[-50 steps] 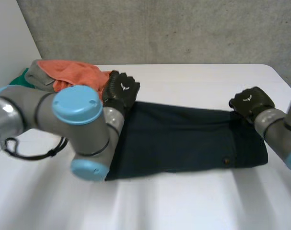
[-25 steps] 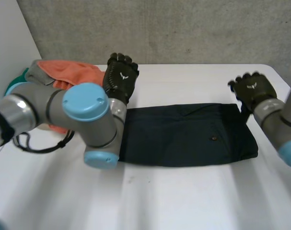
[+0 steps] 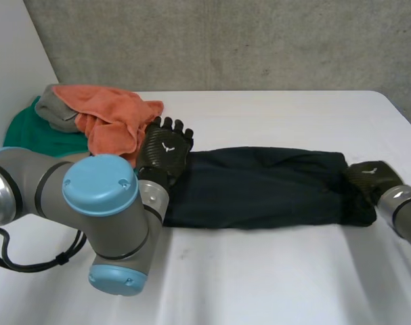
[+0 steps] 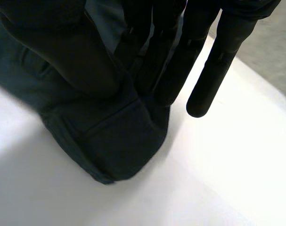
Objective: Fold the laundry.
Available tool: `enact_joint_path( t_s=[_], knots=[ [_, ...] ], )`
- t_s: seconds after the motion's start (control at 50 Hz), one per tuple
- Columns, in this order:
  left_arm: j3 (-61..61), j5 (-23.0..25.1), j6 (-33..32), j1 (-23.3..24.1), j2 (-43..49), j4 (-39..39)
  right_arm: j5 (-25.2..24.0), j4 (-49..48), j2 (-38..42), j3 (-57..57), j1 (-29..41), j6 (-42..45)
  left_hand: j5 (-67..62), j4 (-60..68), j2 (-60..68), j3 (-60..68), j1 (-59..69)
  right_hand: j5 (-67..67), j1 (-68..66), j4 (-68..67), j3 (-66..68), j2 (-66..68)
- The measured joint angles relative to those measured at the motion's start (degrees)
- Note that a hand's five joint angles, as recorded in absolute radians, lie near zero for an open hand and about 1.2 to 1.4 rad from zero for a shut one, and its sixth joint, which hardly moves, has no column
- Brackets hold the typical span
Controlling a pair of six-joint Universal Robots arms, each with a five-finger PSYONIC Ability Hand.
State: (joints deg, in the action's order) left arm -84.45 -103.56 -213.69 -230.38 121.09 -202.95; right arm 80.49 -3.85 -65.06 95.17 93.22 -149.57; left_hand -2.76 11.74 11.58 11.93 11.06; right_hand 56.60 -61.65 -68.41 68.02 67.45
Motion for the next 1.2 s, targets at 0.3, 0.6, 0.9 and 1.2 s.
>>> enact_joint_path(
  t_s=[0.3, 0.6, 0.9, 1.2],
  knots=[
    [-6.0, -0.2, 0.2, -1.7, -8.8, 0.1, 3.5, -2.1, -7.0, -3.4, 7.7, 19.2, 0.0, 0.0, 0.0, 0.0, 0.0, 0.8, -1.2, -0.1, 0.0, 0.0],
    [-11.8, -0.1, 5.7, -5.4, -15.8, 0.0, -15.1, -12.4, 2.5, -1.5, 35.7, 29.7, 0.0, 0.0, 0.0, 0.0, 0.0, -30.7, 27.5, 31.1, -30.8, -31.8],
    [-1.6, 1.1, 9.9, -3.3, -12.5, 0.1, -15.1, -11.4, -14.1, 1.3, 19.8, -16.2, 0.0, 0.0, 0.0, 0.0, 0.0, -54.1, 48.6, 56.5, -56.2, -55.3],
    [19.0, 2.2, 16.6, 6.5, 6.9, 15.5, -15.8, 11.4, 0.0, -17.3, 10.1, -24.9, 0.0, 0.0, 0.0, 0.0, 0.0, -54.1, 48.6, 56.5, -56.2, -55.3]
  ],
)
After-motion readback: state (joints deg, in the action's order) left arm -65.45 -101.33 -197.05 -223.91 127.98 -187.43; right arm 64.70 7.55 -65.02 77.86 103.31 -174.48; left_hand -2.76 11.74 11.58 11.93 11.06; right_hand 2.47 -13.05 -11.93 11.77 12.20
